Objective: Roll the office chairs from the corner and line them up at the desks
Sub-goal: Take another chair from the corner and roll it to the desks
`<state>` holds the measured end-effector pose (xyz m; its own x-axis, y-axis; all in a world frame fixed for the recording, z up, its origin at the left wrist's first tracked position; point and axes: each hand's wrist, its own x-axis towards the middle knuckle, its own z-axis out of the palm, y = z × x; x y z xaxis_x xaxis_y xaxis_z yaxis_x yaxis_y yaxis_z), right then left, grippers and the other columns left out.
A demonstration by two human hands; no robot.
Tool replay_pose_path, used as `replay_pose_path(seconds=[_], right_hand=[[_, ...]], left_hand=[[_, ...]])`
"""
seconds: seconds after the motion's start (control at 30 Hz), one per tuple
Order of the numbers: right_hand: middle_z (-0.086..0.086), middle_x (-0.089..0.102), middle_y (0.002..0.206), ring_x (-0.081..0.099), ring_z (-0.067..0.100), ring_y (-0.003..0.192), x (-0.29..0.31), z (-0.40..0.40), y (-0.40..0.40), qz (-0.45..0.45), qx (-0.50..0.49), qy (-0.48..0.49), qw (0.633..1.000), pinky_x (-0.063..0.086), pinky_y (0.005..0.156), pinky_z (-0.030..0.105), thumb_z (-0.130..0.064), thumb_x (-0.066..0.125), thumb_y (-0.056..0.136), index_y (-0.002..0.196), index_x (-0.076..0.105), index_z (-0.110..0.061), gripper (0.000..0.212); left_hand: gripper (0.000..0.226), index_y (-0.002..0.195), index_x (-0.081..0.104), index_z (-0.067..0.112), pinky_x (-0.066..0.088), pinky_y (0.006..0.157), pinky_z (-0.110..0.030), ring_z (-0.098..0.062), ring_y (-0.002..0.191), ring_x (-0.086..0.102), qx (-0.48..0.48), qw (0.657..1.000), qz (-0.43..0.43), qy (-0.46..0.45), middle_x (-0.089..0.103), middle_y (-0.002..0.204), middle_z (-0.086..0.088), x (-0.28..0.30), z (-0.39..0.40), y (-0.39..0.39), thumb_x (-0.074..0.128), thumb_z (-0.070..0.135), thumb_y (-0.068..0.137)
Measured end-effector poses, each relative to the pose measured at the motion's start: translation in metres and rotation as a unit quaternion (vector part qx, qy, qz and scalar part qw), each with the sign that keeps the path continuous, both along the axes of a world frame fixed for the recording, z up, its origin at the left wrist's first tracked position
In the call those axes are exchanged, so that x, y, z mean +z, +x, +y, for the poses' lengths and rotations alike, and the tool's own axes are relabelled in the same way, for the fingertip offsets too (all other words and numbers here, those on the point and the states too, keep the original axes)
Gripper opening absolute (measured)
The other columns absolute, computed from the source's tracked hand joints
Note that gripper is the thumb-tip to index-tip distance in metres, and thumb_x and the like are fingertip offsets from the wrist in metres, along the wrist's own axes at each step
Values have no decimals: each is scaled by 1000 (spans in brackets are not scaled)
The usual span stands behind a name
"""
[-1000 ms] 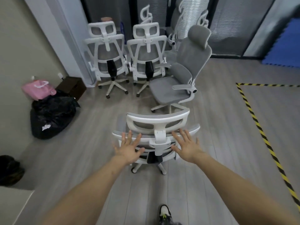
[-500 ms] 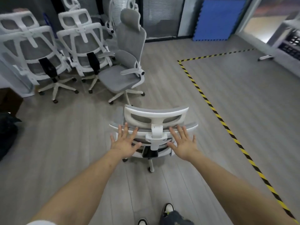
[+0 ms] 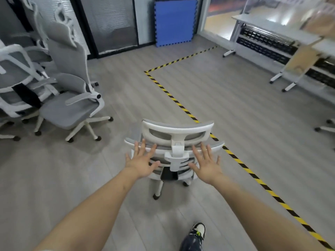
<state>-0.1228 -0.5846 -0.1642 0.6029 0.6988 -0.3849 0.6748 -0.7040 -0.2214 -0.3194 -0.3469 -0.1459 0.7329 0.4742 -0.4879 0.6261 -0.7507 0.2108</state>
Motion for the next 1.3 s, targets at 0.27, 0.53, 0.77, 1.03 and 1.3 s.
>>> replay_pose_path(seconds=[0.27,0.53,0.77,1.03,1.3], right_hand=[[-9,-40,163,-39,18,149,2,-84,179,3,-69,-14,998,-2,123,67,-78,19,98,155,-23,-53,76],[-5,-40,164,-32,32,153,7,-180,334,3,-178,-22,984,-12,120,68,-76,16,98,152,-28,-55,72],[-4,-41,162,-29,37,153,4,-231,477,15,-259,-22,965,-14,121,63,-77,21,98,152,-27,-57,75],[0,-33,167,-22,42,155,23,-275,663,47,-323,-47,944,-8,120,68,-77,20,98,157,-17,-54,74],[-3,-30,168,-23,38,155,26,-308,835,74,-369,-51,925,-9,121,67,-75,21,99,158,-13,-54,71]], left_hand=[[78,157,-16,55,1,119,-74,-27,154,-31,-92,995,29,11,-35,166,3,8,-50,223,26,80,96],[79,155,-21,55,1,119,-72,-26,154,-30,-196,979,37,41,-35,166,4,8,-112,439,23,82,95],[80,154,-22,58,6,117,-76,-24,155,-28,-281,958,27,48,-35,166,6,3,-148,637,23,84,93],[76,155,-20,58,4,119,-72,-23,156,-26,-359,932,26,31,-32,168,3,11,-192,868,20,83,94],[84,154,-18,60,-2,117,-76,-24,155,-29,-404,913,42,27,-34,166,4,12,-224,1083,14,94,84]])
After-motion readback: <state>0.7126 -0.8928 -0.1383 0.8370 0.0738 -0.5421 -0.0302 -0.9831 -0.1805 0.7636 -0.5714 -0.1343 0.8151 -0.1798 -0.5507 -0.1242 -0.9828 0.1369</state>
